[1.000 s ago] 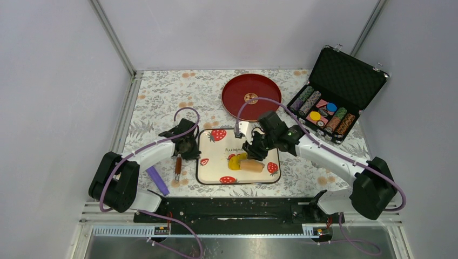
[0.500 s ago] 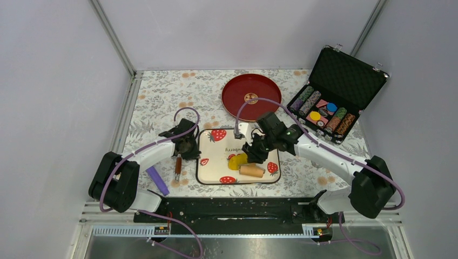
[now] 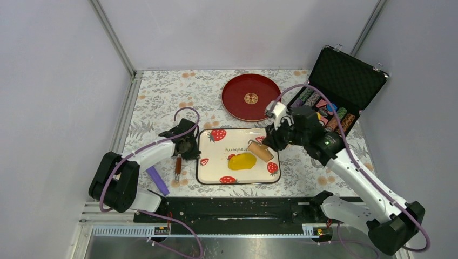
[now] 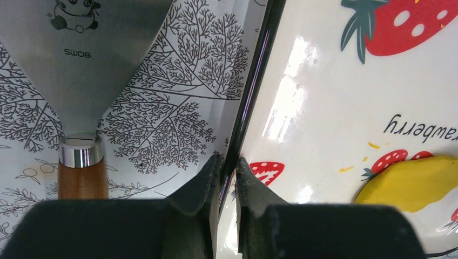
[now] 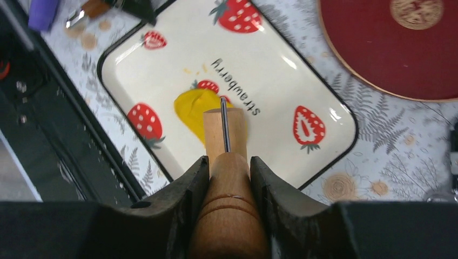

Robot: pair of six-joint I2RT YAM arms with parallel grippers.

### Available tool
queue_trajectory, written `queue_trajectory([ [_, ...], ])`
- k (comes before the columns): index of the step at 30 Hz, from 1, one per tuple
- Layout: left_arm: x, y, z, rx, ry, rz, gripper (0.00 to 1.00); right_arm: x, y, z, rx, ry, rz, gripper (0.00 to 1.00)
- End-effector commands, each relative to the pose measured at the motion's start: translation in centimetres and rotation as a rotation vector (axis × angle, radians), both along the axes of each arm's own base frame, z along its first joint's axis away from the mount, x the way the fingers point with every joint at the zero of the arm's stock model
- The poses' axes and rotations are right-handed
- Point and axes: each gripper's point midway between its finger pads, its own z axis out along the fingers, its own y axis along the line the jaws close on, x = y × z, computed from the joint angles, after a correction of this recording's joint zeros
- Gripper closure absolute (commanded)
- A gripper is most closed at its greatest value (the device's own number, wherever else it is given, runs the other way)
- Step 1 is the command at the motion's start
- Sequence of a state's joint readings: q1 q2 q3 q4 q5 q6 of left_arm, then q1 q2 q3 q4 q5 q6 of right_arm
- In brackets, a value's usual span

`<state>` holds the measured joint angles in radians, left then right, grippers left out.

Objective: Roll out the dumpling wrappers from the dough

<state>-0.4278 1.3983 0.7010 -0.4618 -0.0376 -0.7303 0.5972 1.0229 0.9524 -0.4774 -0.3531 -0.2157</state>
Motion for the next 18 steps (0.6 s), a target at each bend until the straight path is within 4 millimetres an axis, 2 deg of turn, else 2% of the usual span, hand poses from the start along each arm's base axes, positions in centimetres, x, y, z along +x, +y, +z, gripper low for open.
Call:
queue_trajectory([
  [1, -2.4, 4.2, -2.3, 0.202, 0.098, 0.038, 1.00, 2.7, -1.5, 3.8, 0.156, -0.018, -0.230, 1.00],
  [4, -2.4, 4.2, -2.2, 0.202, 0.096, 0.039, 1.00, 4.3, -4.0, 4.1, 0.252, 0.093, -0.452, 1.00],
  [8, -2.3, 4.2, -2.2, 0.201, 0.096, 0.040, 1.00, 5.6, -6.5, 3.4, 0.340, 0.210, -0.585, 1.00],
  [14, -2.4, 4.2, -2.2, 0.201, 0.097, 0.040, 1.00, 7.7, -12.5, 0.3, 0.326, 0.328, -0.827, 1.00],
  [18, -2.4, 4.2, -2.2, 0.202, 0.096, 0.040, 1.00, 8.8, -13.8, -2.1, 0.299, 0.398, -0.869, 1.00],
])
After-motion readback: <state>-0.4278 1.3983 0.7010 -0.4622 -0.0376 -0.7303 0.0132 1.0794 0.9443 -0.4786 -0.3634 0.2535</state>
